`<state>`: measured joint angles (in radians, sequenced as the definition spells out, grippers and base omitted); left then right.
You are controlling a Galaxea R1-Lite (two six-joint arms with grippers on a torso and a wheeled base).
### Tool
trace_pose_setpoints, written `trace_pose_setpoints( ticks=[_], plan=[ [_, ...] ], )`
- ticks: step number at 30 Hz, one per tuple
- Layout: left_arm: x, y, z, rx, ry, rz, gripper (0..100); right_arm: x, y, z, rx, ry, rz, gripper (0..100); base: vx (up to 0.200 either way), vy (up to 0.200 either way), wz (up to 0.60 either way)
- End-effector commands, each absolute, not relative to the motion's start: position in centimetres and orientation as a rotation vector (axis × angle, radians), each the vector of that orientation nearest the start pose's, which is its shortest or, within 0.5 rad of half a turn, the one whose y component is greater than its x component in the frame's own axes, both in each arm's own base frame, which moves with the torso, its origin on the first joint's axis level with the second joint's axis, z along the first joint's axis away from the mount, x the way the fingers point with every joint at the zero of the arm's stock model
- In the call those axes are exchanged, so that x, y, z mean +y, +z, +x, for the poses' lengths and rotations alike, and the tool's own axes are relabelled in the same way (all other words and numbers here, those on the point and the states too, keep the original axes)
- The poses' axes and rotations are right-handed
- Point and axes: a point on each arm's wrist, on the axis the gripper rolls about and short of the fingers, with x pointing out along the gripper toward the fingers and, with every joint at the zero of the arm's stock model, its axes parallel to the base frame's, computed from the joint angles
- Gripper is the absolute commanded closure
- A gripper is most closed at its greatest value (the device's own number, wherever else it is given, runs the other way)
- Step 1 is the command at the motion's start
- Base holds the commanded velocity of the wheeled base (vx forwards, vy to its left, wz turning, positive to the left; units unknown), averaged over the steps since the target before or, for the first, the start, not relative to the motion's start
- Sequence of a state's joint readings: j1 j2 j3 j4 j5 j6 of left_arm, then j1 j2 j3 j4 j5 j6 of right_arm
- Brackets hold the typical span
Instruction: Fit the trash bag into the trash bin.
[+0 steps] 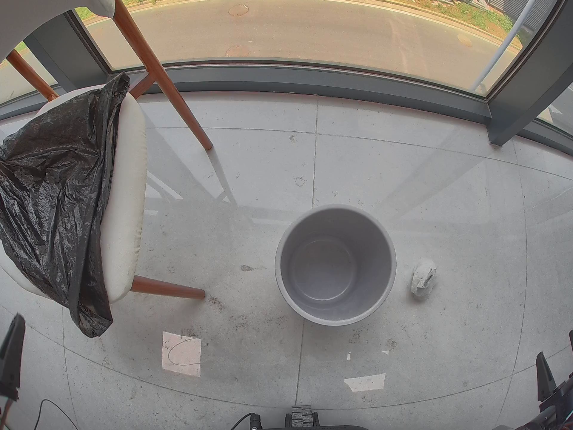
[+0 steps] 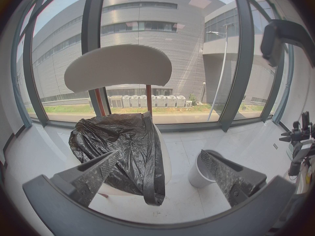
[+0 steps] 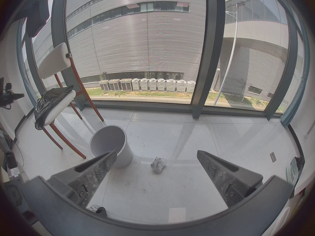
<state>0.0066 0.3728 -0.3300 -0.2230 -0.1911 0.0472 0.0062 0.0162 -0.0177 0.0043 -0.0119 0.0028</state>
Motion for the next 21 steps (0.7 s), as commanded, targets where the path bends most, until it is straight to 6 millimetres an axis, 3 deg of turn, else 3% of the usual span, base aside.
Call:
trace_pose_setpoints(
  ticks=[1,2,3,7,13,15,21],
  plan=[
    [-0.3,24.7,8.6,0.050,-0.179,0.038,0,0.0,7.5,-2.2,0.009,-0.003,0.003,0,0.000,0.000,0.00],
    [-0.3,24.7,8.6,0.050,-0.179,0.038,0,0.0,7.5,-2.2,0.009,-0.003,0.003,0,0.000,0.000,0.00],
    [-0.3,25.1,10.3,0.087,-0.183,0.031,0,0.0,7.5,-2.2,0.009,-0.003,0.003,0,0.000,0.000,0.00],
    [-0.4,25.7,12.8,0.133,-0.201,0.020,0,0.0,7.5,-2.2,0.009,-0.006,0.006,0,0.000,0.000,0.00],
    [-0.7,26.5,15.4,0.195,-0.259,-0.017,0,-0.1,7.5,-2.2,0.009,-0.008,0.006,0,0.000,0.000,0.00],
    [-0.8,27.2,17.3,0.216,-0.301,-0.027,0,-0.1,7.5,-2.2,0.009,-0.008,0.006,0,0.000,0.000,0.00],
    [-0.8,27.2,20.1,0.247,-0.308,-0.029,0,0.0,7.5,-2.2,0.009,-0.006,0.005,0,0.000,0.000,0.00]
  ],
)
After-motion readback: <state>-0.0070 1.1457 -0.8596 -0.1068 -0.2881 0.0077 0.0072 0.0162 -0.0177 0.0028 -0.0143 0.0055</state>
